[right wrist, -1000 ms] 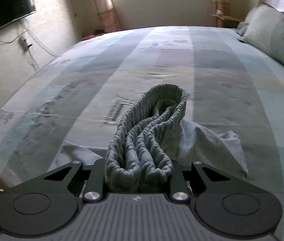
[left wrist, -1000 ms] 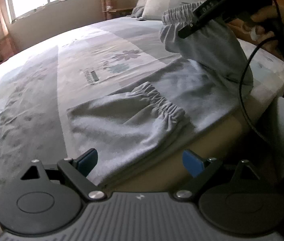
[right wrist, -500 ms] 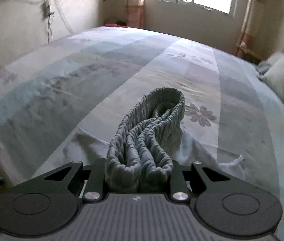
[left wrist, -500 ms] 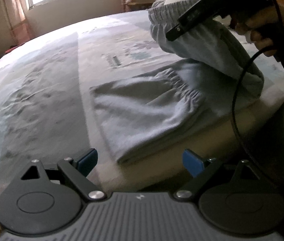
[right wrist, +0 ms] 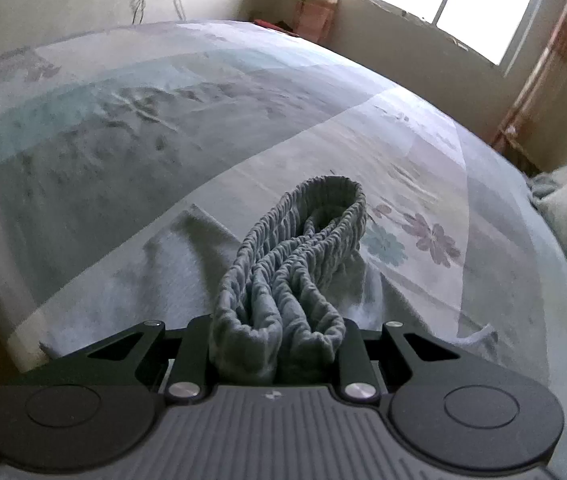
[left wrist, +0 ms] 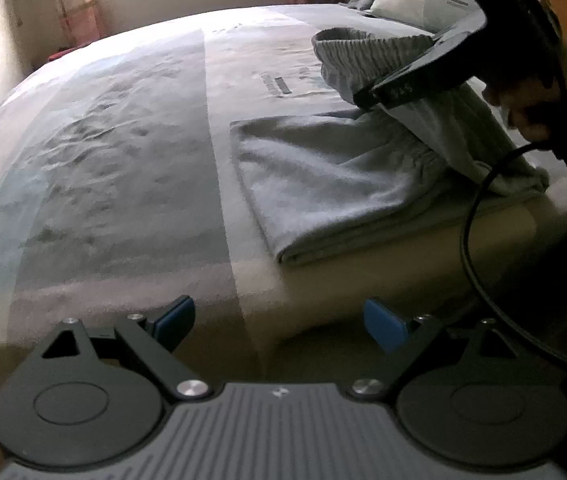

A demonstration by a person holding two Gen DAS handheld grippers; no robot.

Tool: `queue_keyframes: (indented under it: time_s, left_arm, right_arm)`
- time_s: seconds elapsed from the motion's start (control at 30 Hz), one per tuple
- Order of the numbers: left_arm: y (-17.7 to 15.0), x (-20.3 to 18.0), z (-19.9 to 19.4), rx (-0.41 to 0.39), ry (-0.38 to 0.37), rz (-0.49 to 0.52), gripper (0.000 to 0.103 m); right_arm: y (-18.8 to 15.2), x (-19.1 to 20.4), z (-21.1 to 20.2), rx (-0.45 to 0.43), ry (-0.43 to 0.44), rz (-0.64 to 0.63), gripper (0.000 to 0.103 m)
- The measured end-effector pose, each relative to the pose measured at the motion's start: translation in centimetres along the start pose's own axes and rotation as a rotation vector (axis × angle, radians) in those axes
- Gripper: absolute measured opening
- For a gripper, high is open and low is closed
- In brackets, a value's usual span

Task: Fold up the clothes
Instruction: 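Roll the right gripper upright and carry the cuffs over the sweatpants, then lower the cuffs onto the folded sweatpants and open the right gripper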

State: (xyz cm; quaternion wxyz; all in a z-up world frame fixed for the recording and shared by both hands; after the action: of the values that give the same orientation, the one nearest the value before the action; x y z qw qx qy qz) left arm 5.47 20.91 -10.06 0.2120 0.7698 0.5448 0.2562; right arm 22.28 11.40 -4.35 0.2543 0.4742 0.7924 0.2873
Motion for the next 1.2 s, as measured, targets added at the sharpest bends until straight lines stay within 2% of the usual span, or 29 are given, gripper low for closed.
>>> queue_keyframes:
  time_s: [0.27, 0.43, 0.57, 0.83, 0.97, 1.2]
  left_arm:
    - [-0.5, 0.4, -0.1, -0.006, -0.009, -0.044, 0.092]
    - [-0.2, 0.4, 0.0, -0.010, -0.023, 0.004, 0.092]
    - [0.6, 0.8, -0.1, -0.027, -0.009, 0.026, 0.092]
    - [0.9, 0.9, 0.6, -0.064, -0.044, 0.014, 0.092]
    - [0.7, 1.0, 0.6, -0.063, -0.045, 0.008, 0.092]
    - [-0.6, 1.6, 0.3, -0.042, -0.033, -0.027, 0.092]
  right_arm:
    - [0.3, 1.3, 0.8, 0.010, -0.017, -0.057, 0.025]
    - [1.1, 1.5, 0.5, 0.016, -0.008, -0.076, 0.025]
    - [2.0, -0.2, -0.5, 0.028, 0.019, -0.070, 0.025]
    - [5.4, -4.0, -4.1, -0.007, 0.038, 0.002, 0.025]
    - [5.8, -2.7, -3.4, 0.016, 0.051, -0.006, 0.025]
    - [3.3, 1.9, 0.9, 0.130, 0.090, -0.061, 0.028]
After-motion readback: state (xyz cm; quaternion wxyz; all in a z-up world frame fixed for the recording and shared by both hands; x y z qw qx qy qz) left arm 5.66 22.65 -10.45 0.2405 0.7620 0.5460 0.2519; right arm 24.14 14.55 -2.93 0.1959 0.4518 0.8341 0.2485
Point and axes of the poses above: each gripper's, at about its wrist camera, not at the fingertips, and z roughly the way its jaws point, x to its left, y to its top, the point moved 4 cm from there along z, roughly the way its jaws point, and after that the axes turned 12 degrees about z, right-handed, at the moved point
